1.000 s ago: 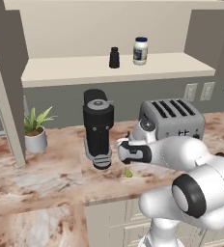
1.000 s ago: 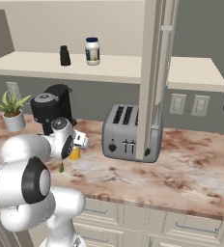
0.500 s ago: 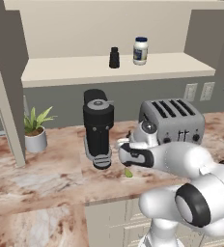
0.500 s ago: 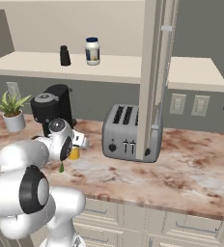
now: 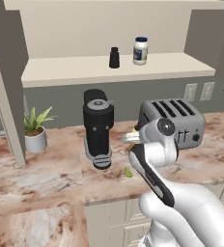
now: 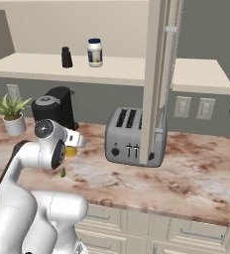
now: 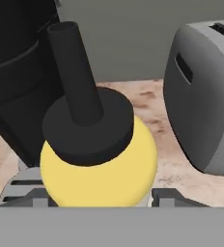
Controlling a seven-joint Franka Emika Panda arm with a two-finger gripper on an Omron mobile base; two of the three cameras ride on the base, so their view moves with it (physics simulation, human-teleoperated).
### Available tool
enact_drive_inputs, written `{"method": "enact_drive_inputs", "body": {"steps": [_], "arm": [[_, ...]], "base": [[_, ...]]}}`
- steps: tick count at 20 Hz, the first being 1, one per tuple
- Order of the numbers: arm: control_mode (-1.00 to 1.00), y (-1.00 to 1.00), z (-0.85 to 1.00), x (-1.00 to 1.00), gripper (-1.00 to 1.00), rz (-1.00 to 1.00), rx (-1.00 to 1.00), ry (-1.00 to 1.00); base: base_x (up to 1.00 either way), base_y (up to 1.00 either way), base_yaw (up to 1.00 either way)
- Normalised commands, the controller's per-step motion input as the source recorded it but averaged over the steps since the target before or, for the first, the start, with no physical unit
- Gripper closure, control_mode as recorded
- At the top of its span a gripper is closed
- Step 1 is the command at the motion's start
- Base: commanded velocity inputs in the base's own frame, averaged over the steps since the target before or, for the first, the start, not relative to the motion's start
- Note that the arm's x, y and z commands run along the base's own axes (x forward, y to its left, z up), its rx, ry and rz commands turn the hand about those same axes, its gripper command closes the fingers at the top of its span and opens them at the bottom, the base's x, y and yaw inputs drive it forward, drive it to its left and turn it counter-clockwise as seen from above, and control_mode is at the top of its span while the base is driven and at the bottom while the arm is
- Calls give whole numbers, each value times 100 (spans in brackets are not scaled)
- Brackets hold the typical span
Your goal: There are various items on the counter. Only move the condiments/shakers into the cabinet.
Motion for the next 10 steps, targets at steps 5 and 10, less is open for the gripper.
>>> {"method": "enact_drive_inputs", "body": {"steps": [5,10], "arm": [[-100,-41,100,-76,100,0,0,-9],[-100,-46,100,-74,100,0,0,-9]], "base": [[0,0,0],[0,0,0]]}}
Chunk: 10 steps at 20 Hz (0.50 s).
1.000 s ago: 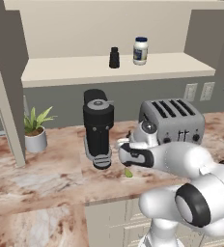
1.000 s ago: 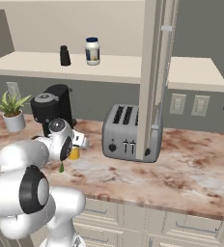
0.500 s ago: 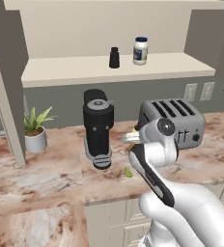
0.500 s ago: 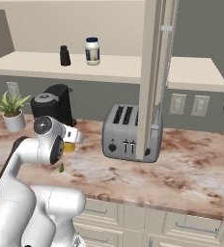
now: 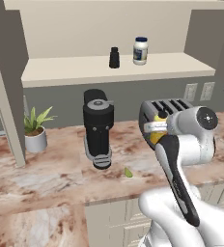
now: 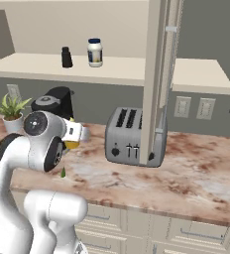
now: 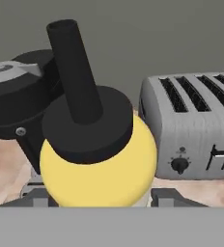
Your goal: There are various items on the counter. Only move the condiments/shakers into the cabinet.
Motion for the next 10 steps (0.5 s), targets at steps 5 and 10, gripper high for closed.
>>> {"method": "enact_drive_inputs", "body": {"steps": [5,10], "arm": [[-100,-44,100,-59,100,-1,-5,-1],[-100,-47,100,-48,100,-1,-9,-1]], "base": [[0,0,0],[0,0,0]]}}
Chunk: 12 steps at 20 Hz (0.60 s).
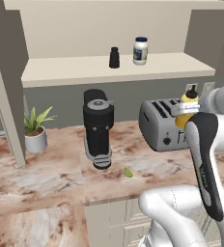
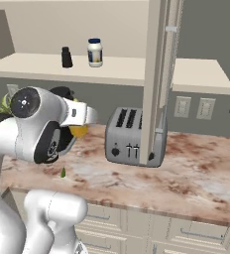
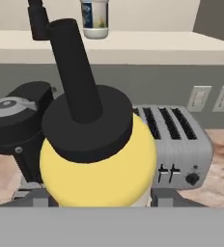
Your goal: There are various items on the counter. Only move the condiments/shakers into the cabinet.
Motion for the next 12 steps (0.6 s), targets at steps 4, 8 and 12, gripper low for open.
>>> {"method": "enact_drive_inputs", "body": {"steps": [4,8,12], "arm": [[-100,-35,100,-10,100,0,-9,-11],[-100,-12,64,0,100,2,-1,-30],[-100,-18,53,0,100,6,5,-22]], "base": [[0,0,0],[0,0,0],[0,0,0]]}}
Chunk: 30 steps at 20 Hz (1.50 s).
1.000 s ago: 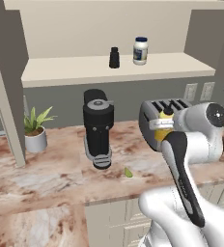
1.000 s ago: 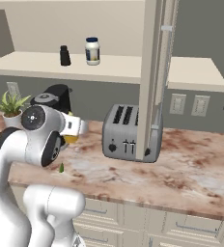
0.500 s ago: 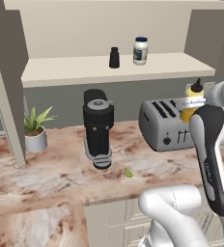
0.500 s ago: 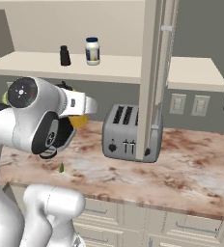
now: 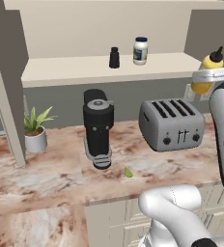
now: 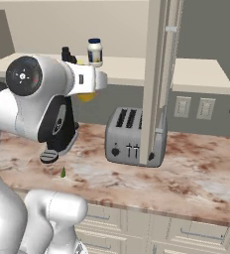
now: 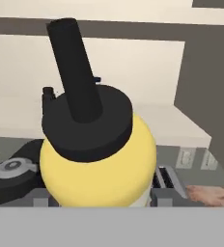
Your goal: There are various items on the counter. Only move the condiments/shakers into the cabinet.
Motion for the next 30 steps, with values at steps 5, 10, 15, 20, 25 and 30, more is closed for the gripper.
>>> {"method": "enact_drive_inputs", "body": {"steps": [5,10,15,20,25,30], "arm": [[-100,-30,22,4,100,6,3,-6],[-100,-25,33,15,100,4,9,2],[-100,-5,28,32,100,1,10,8],[-100,0,2,8,100,0,1,0],[-100,0,-6,32,100,0,0,0],[-100,0,-5,39,100,0,0,0]], "base": [[0,0,0],[0,0,0],[0,0,0],[0,0,0],[0,0,0],[0,0,0]]}}
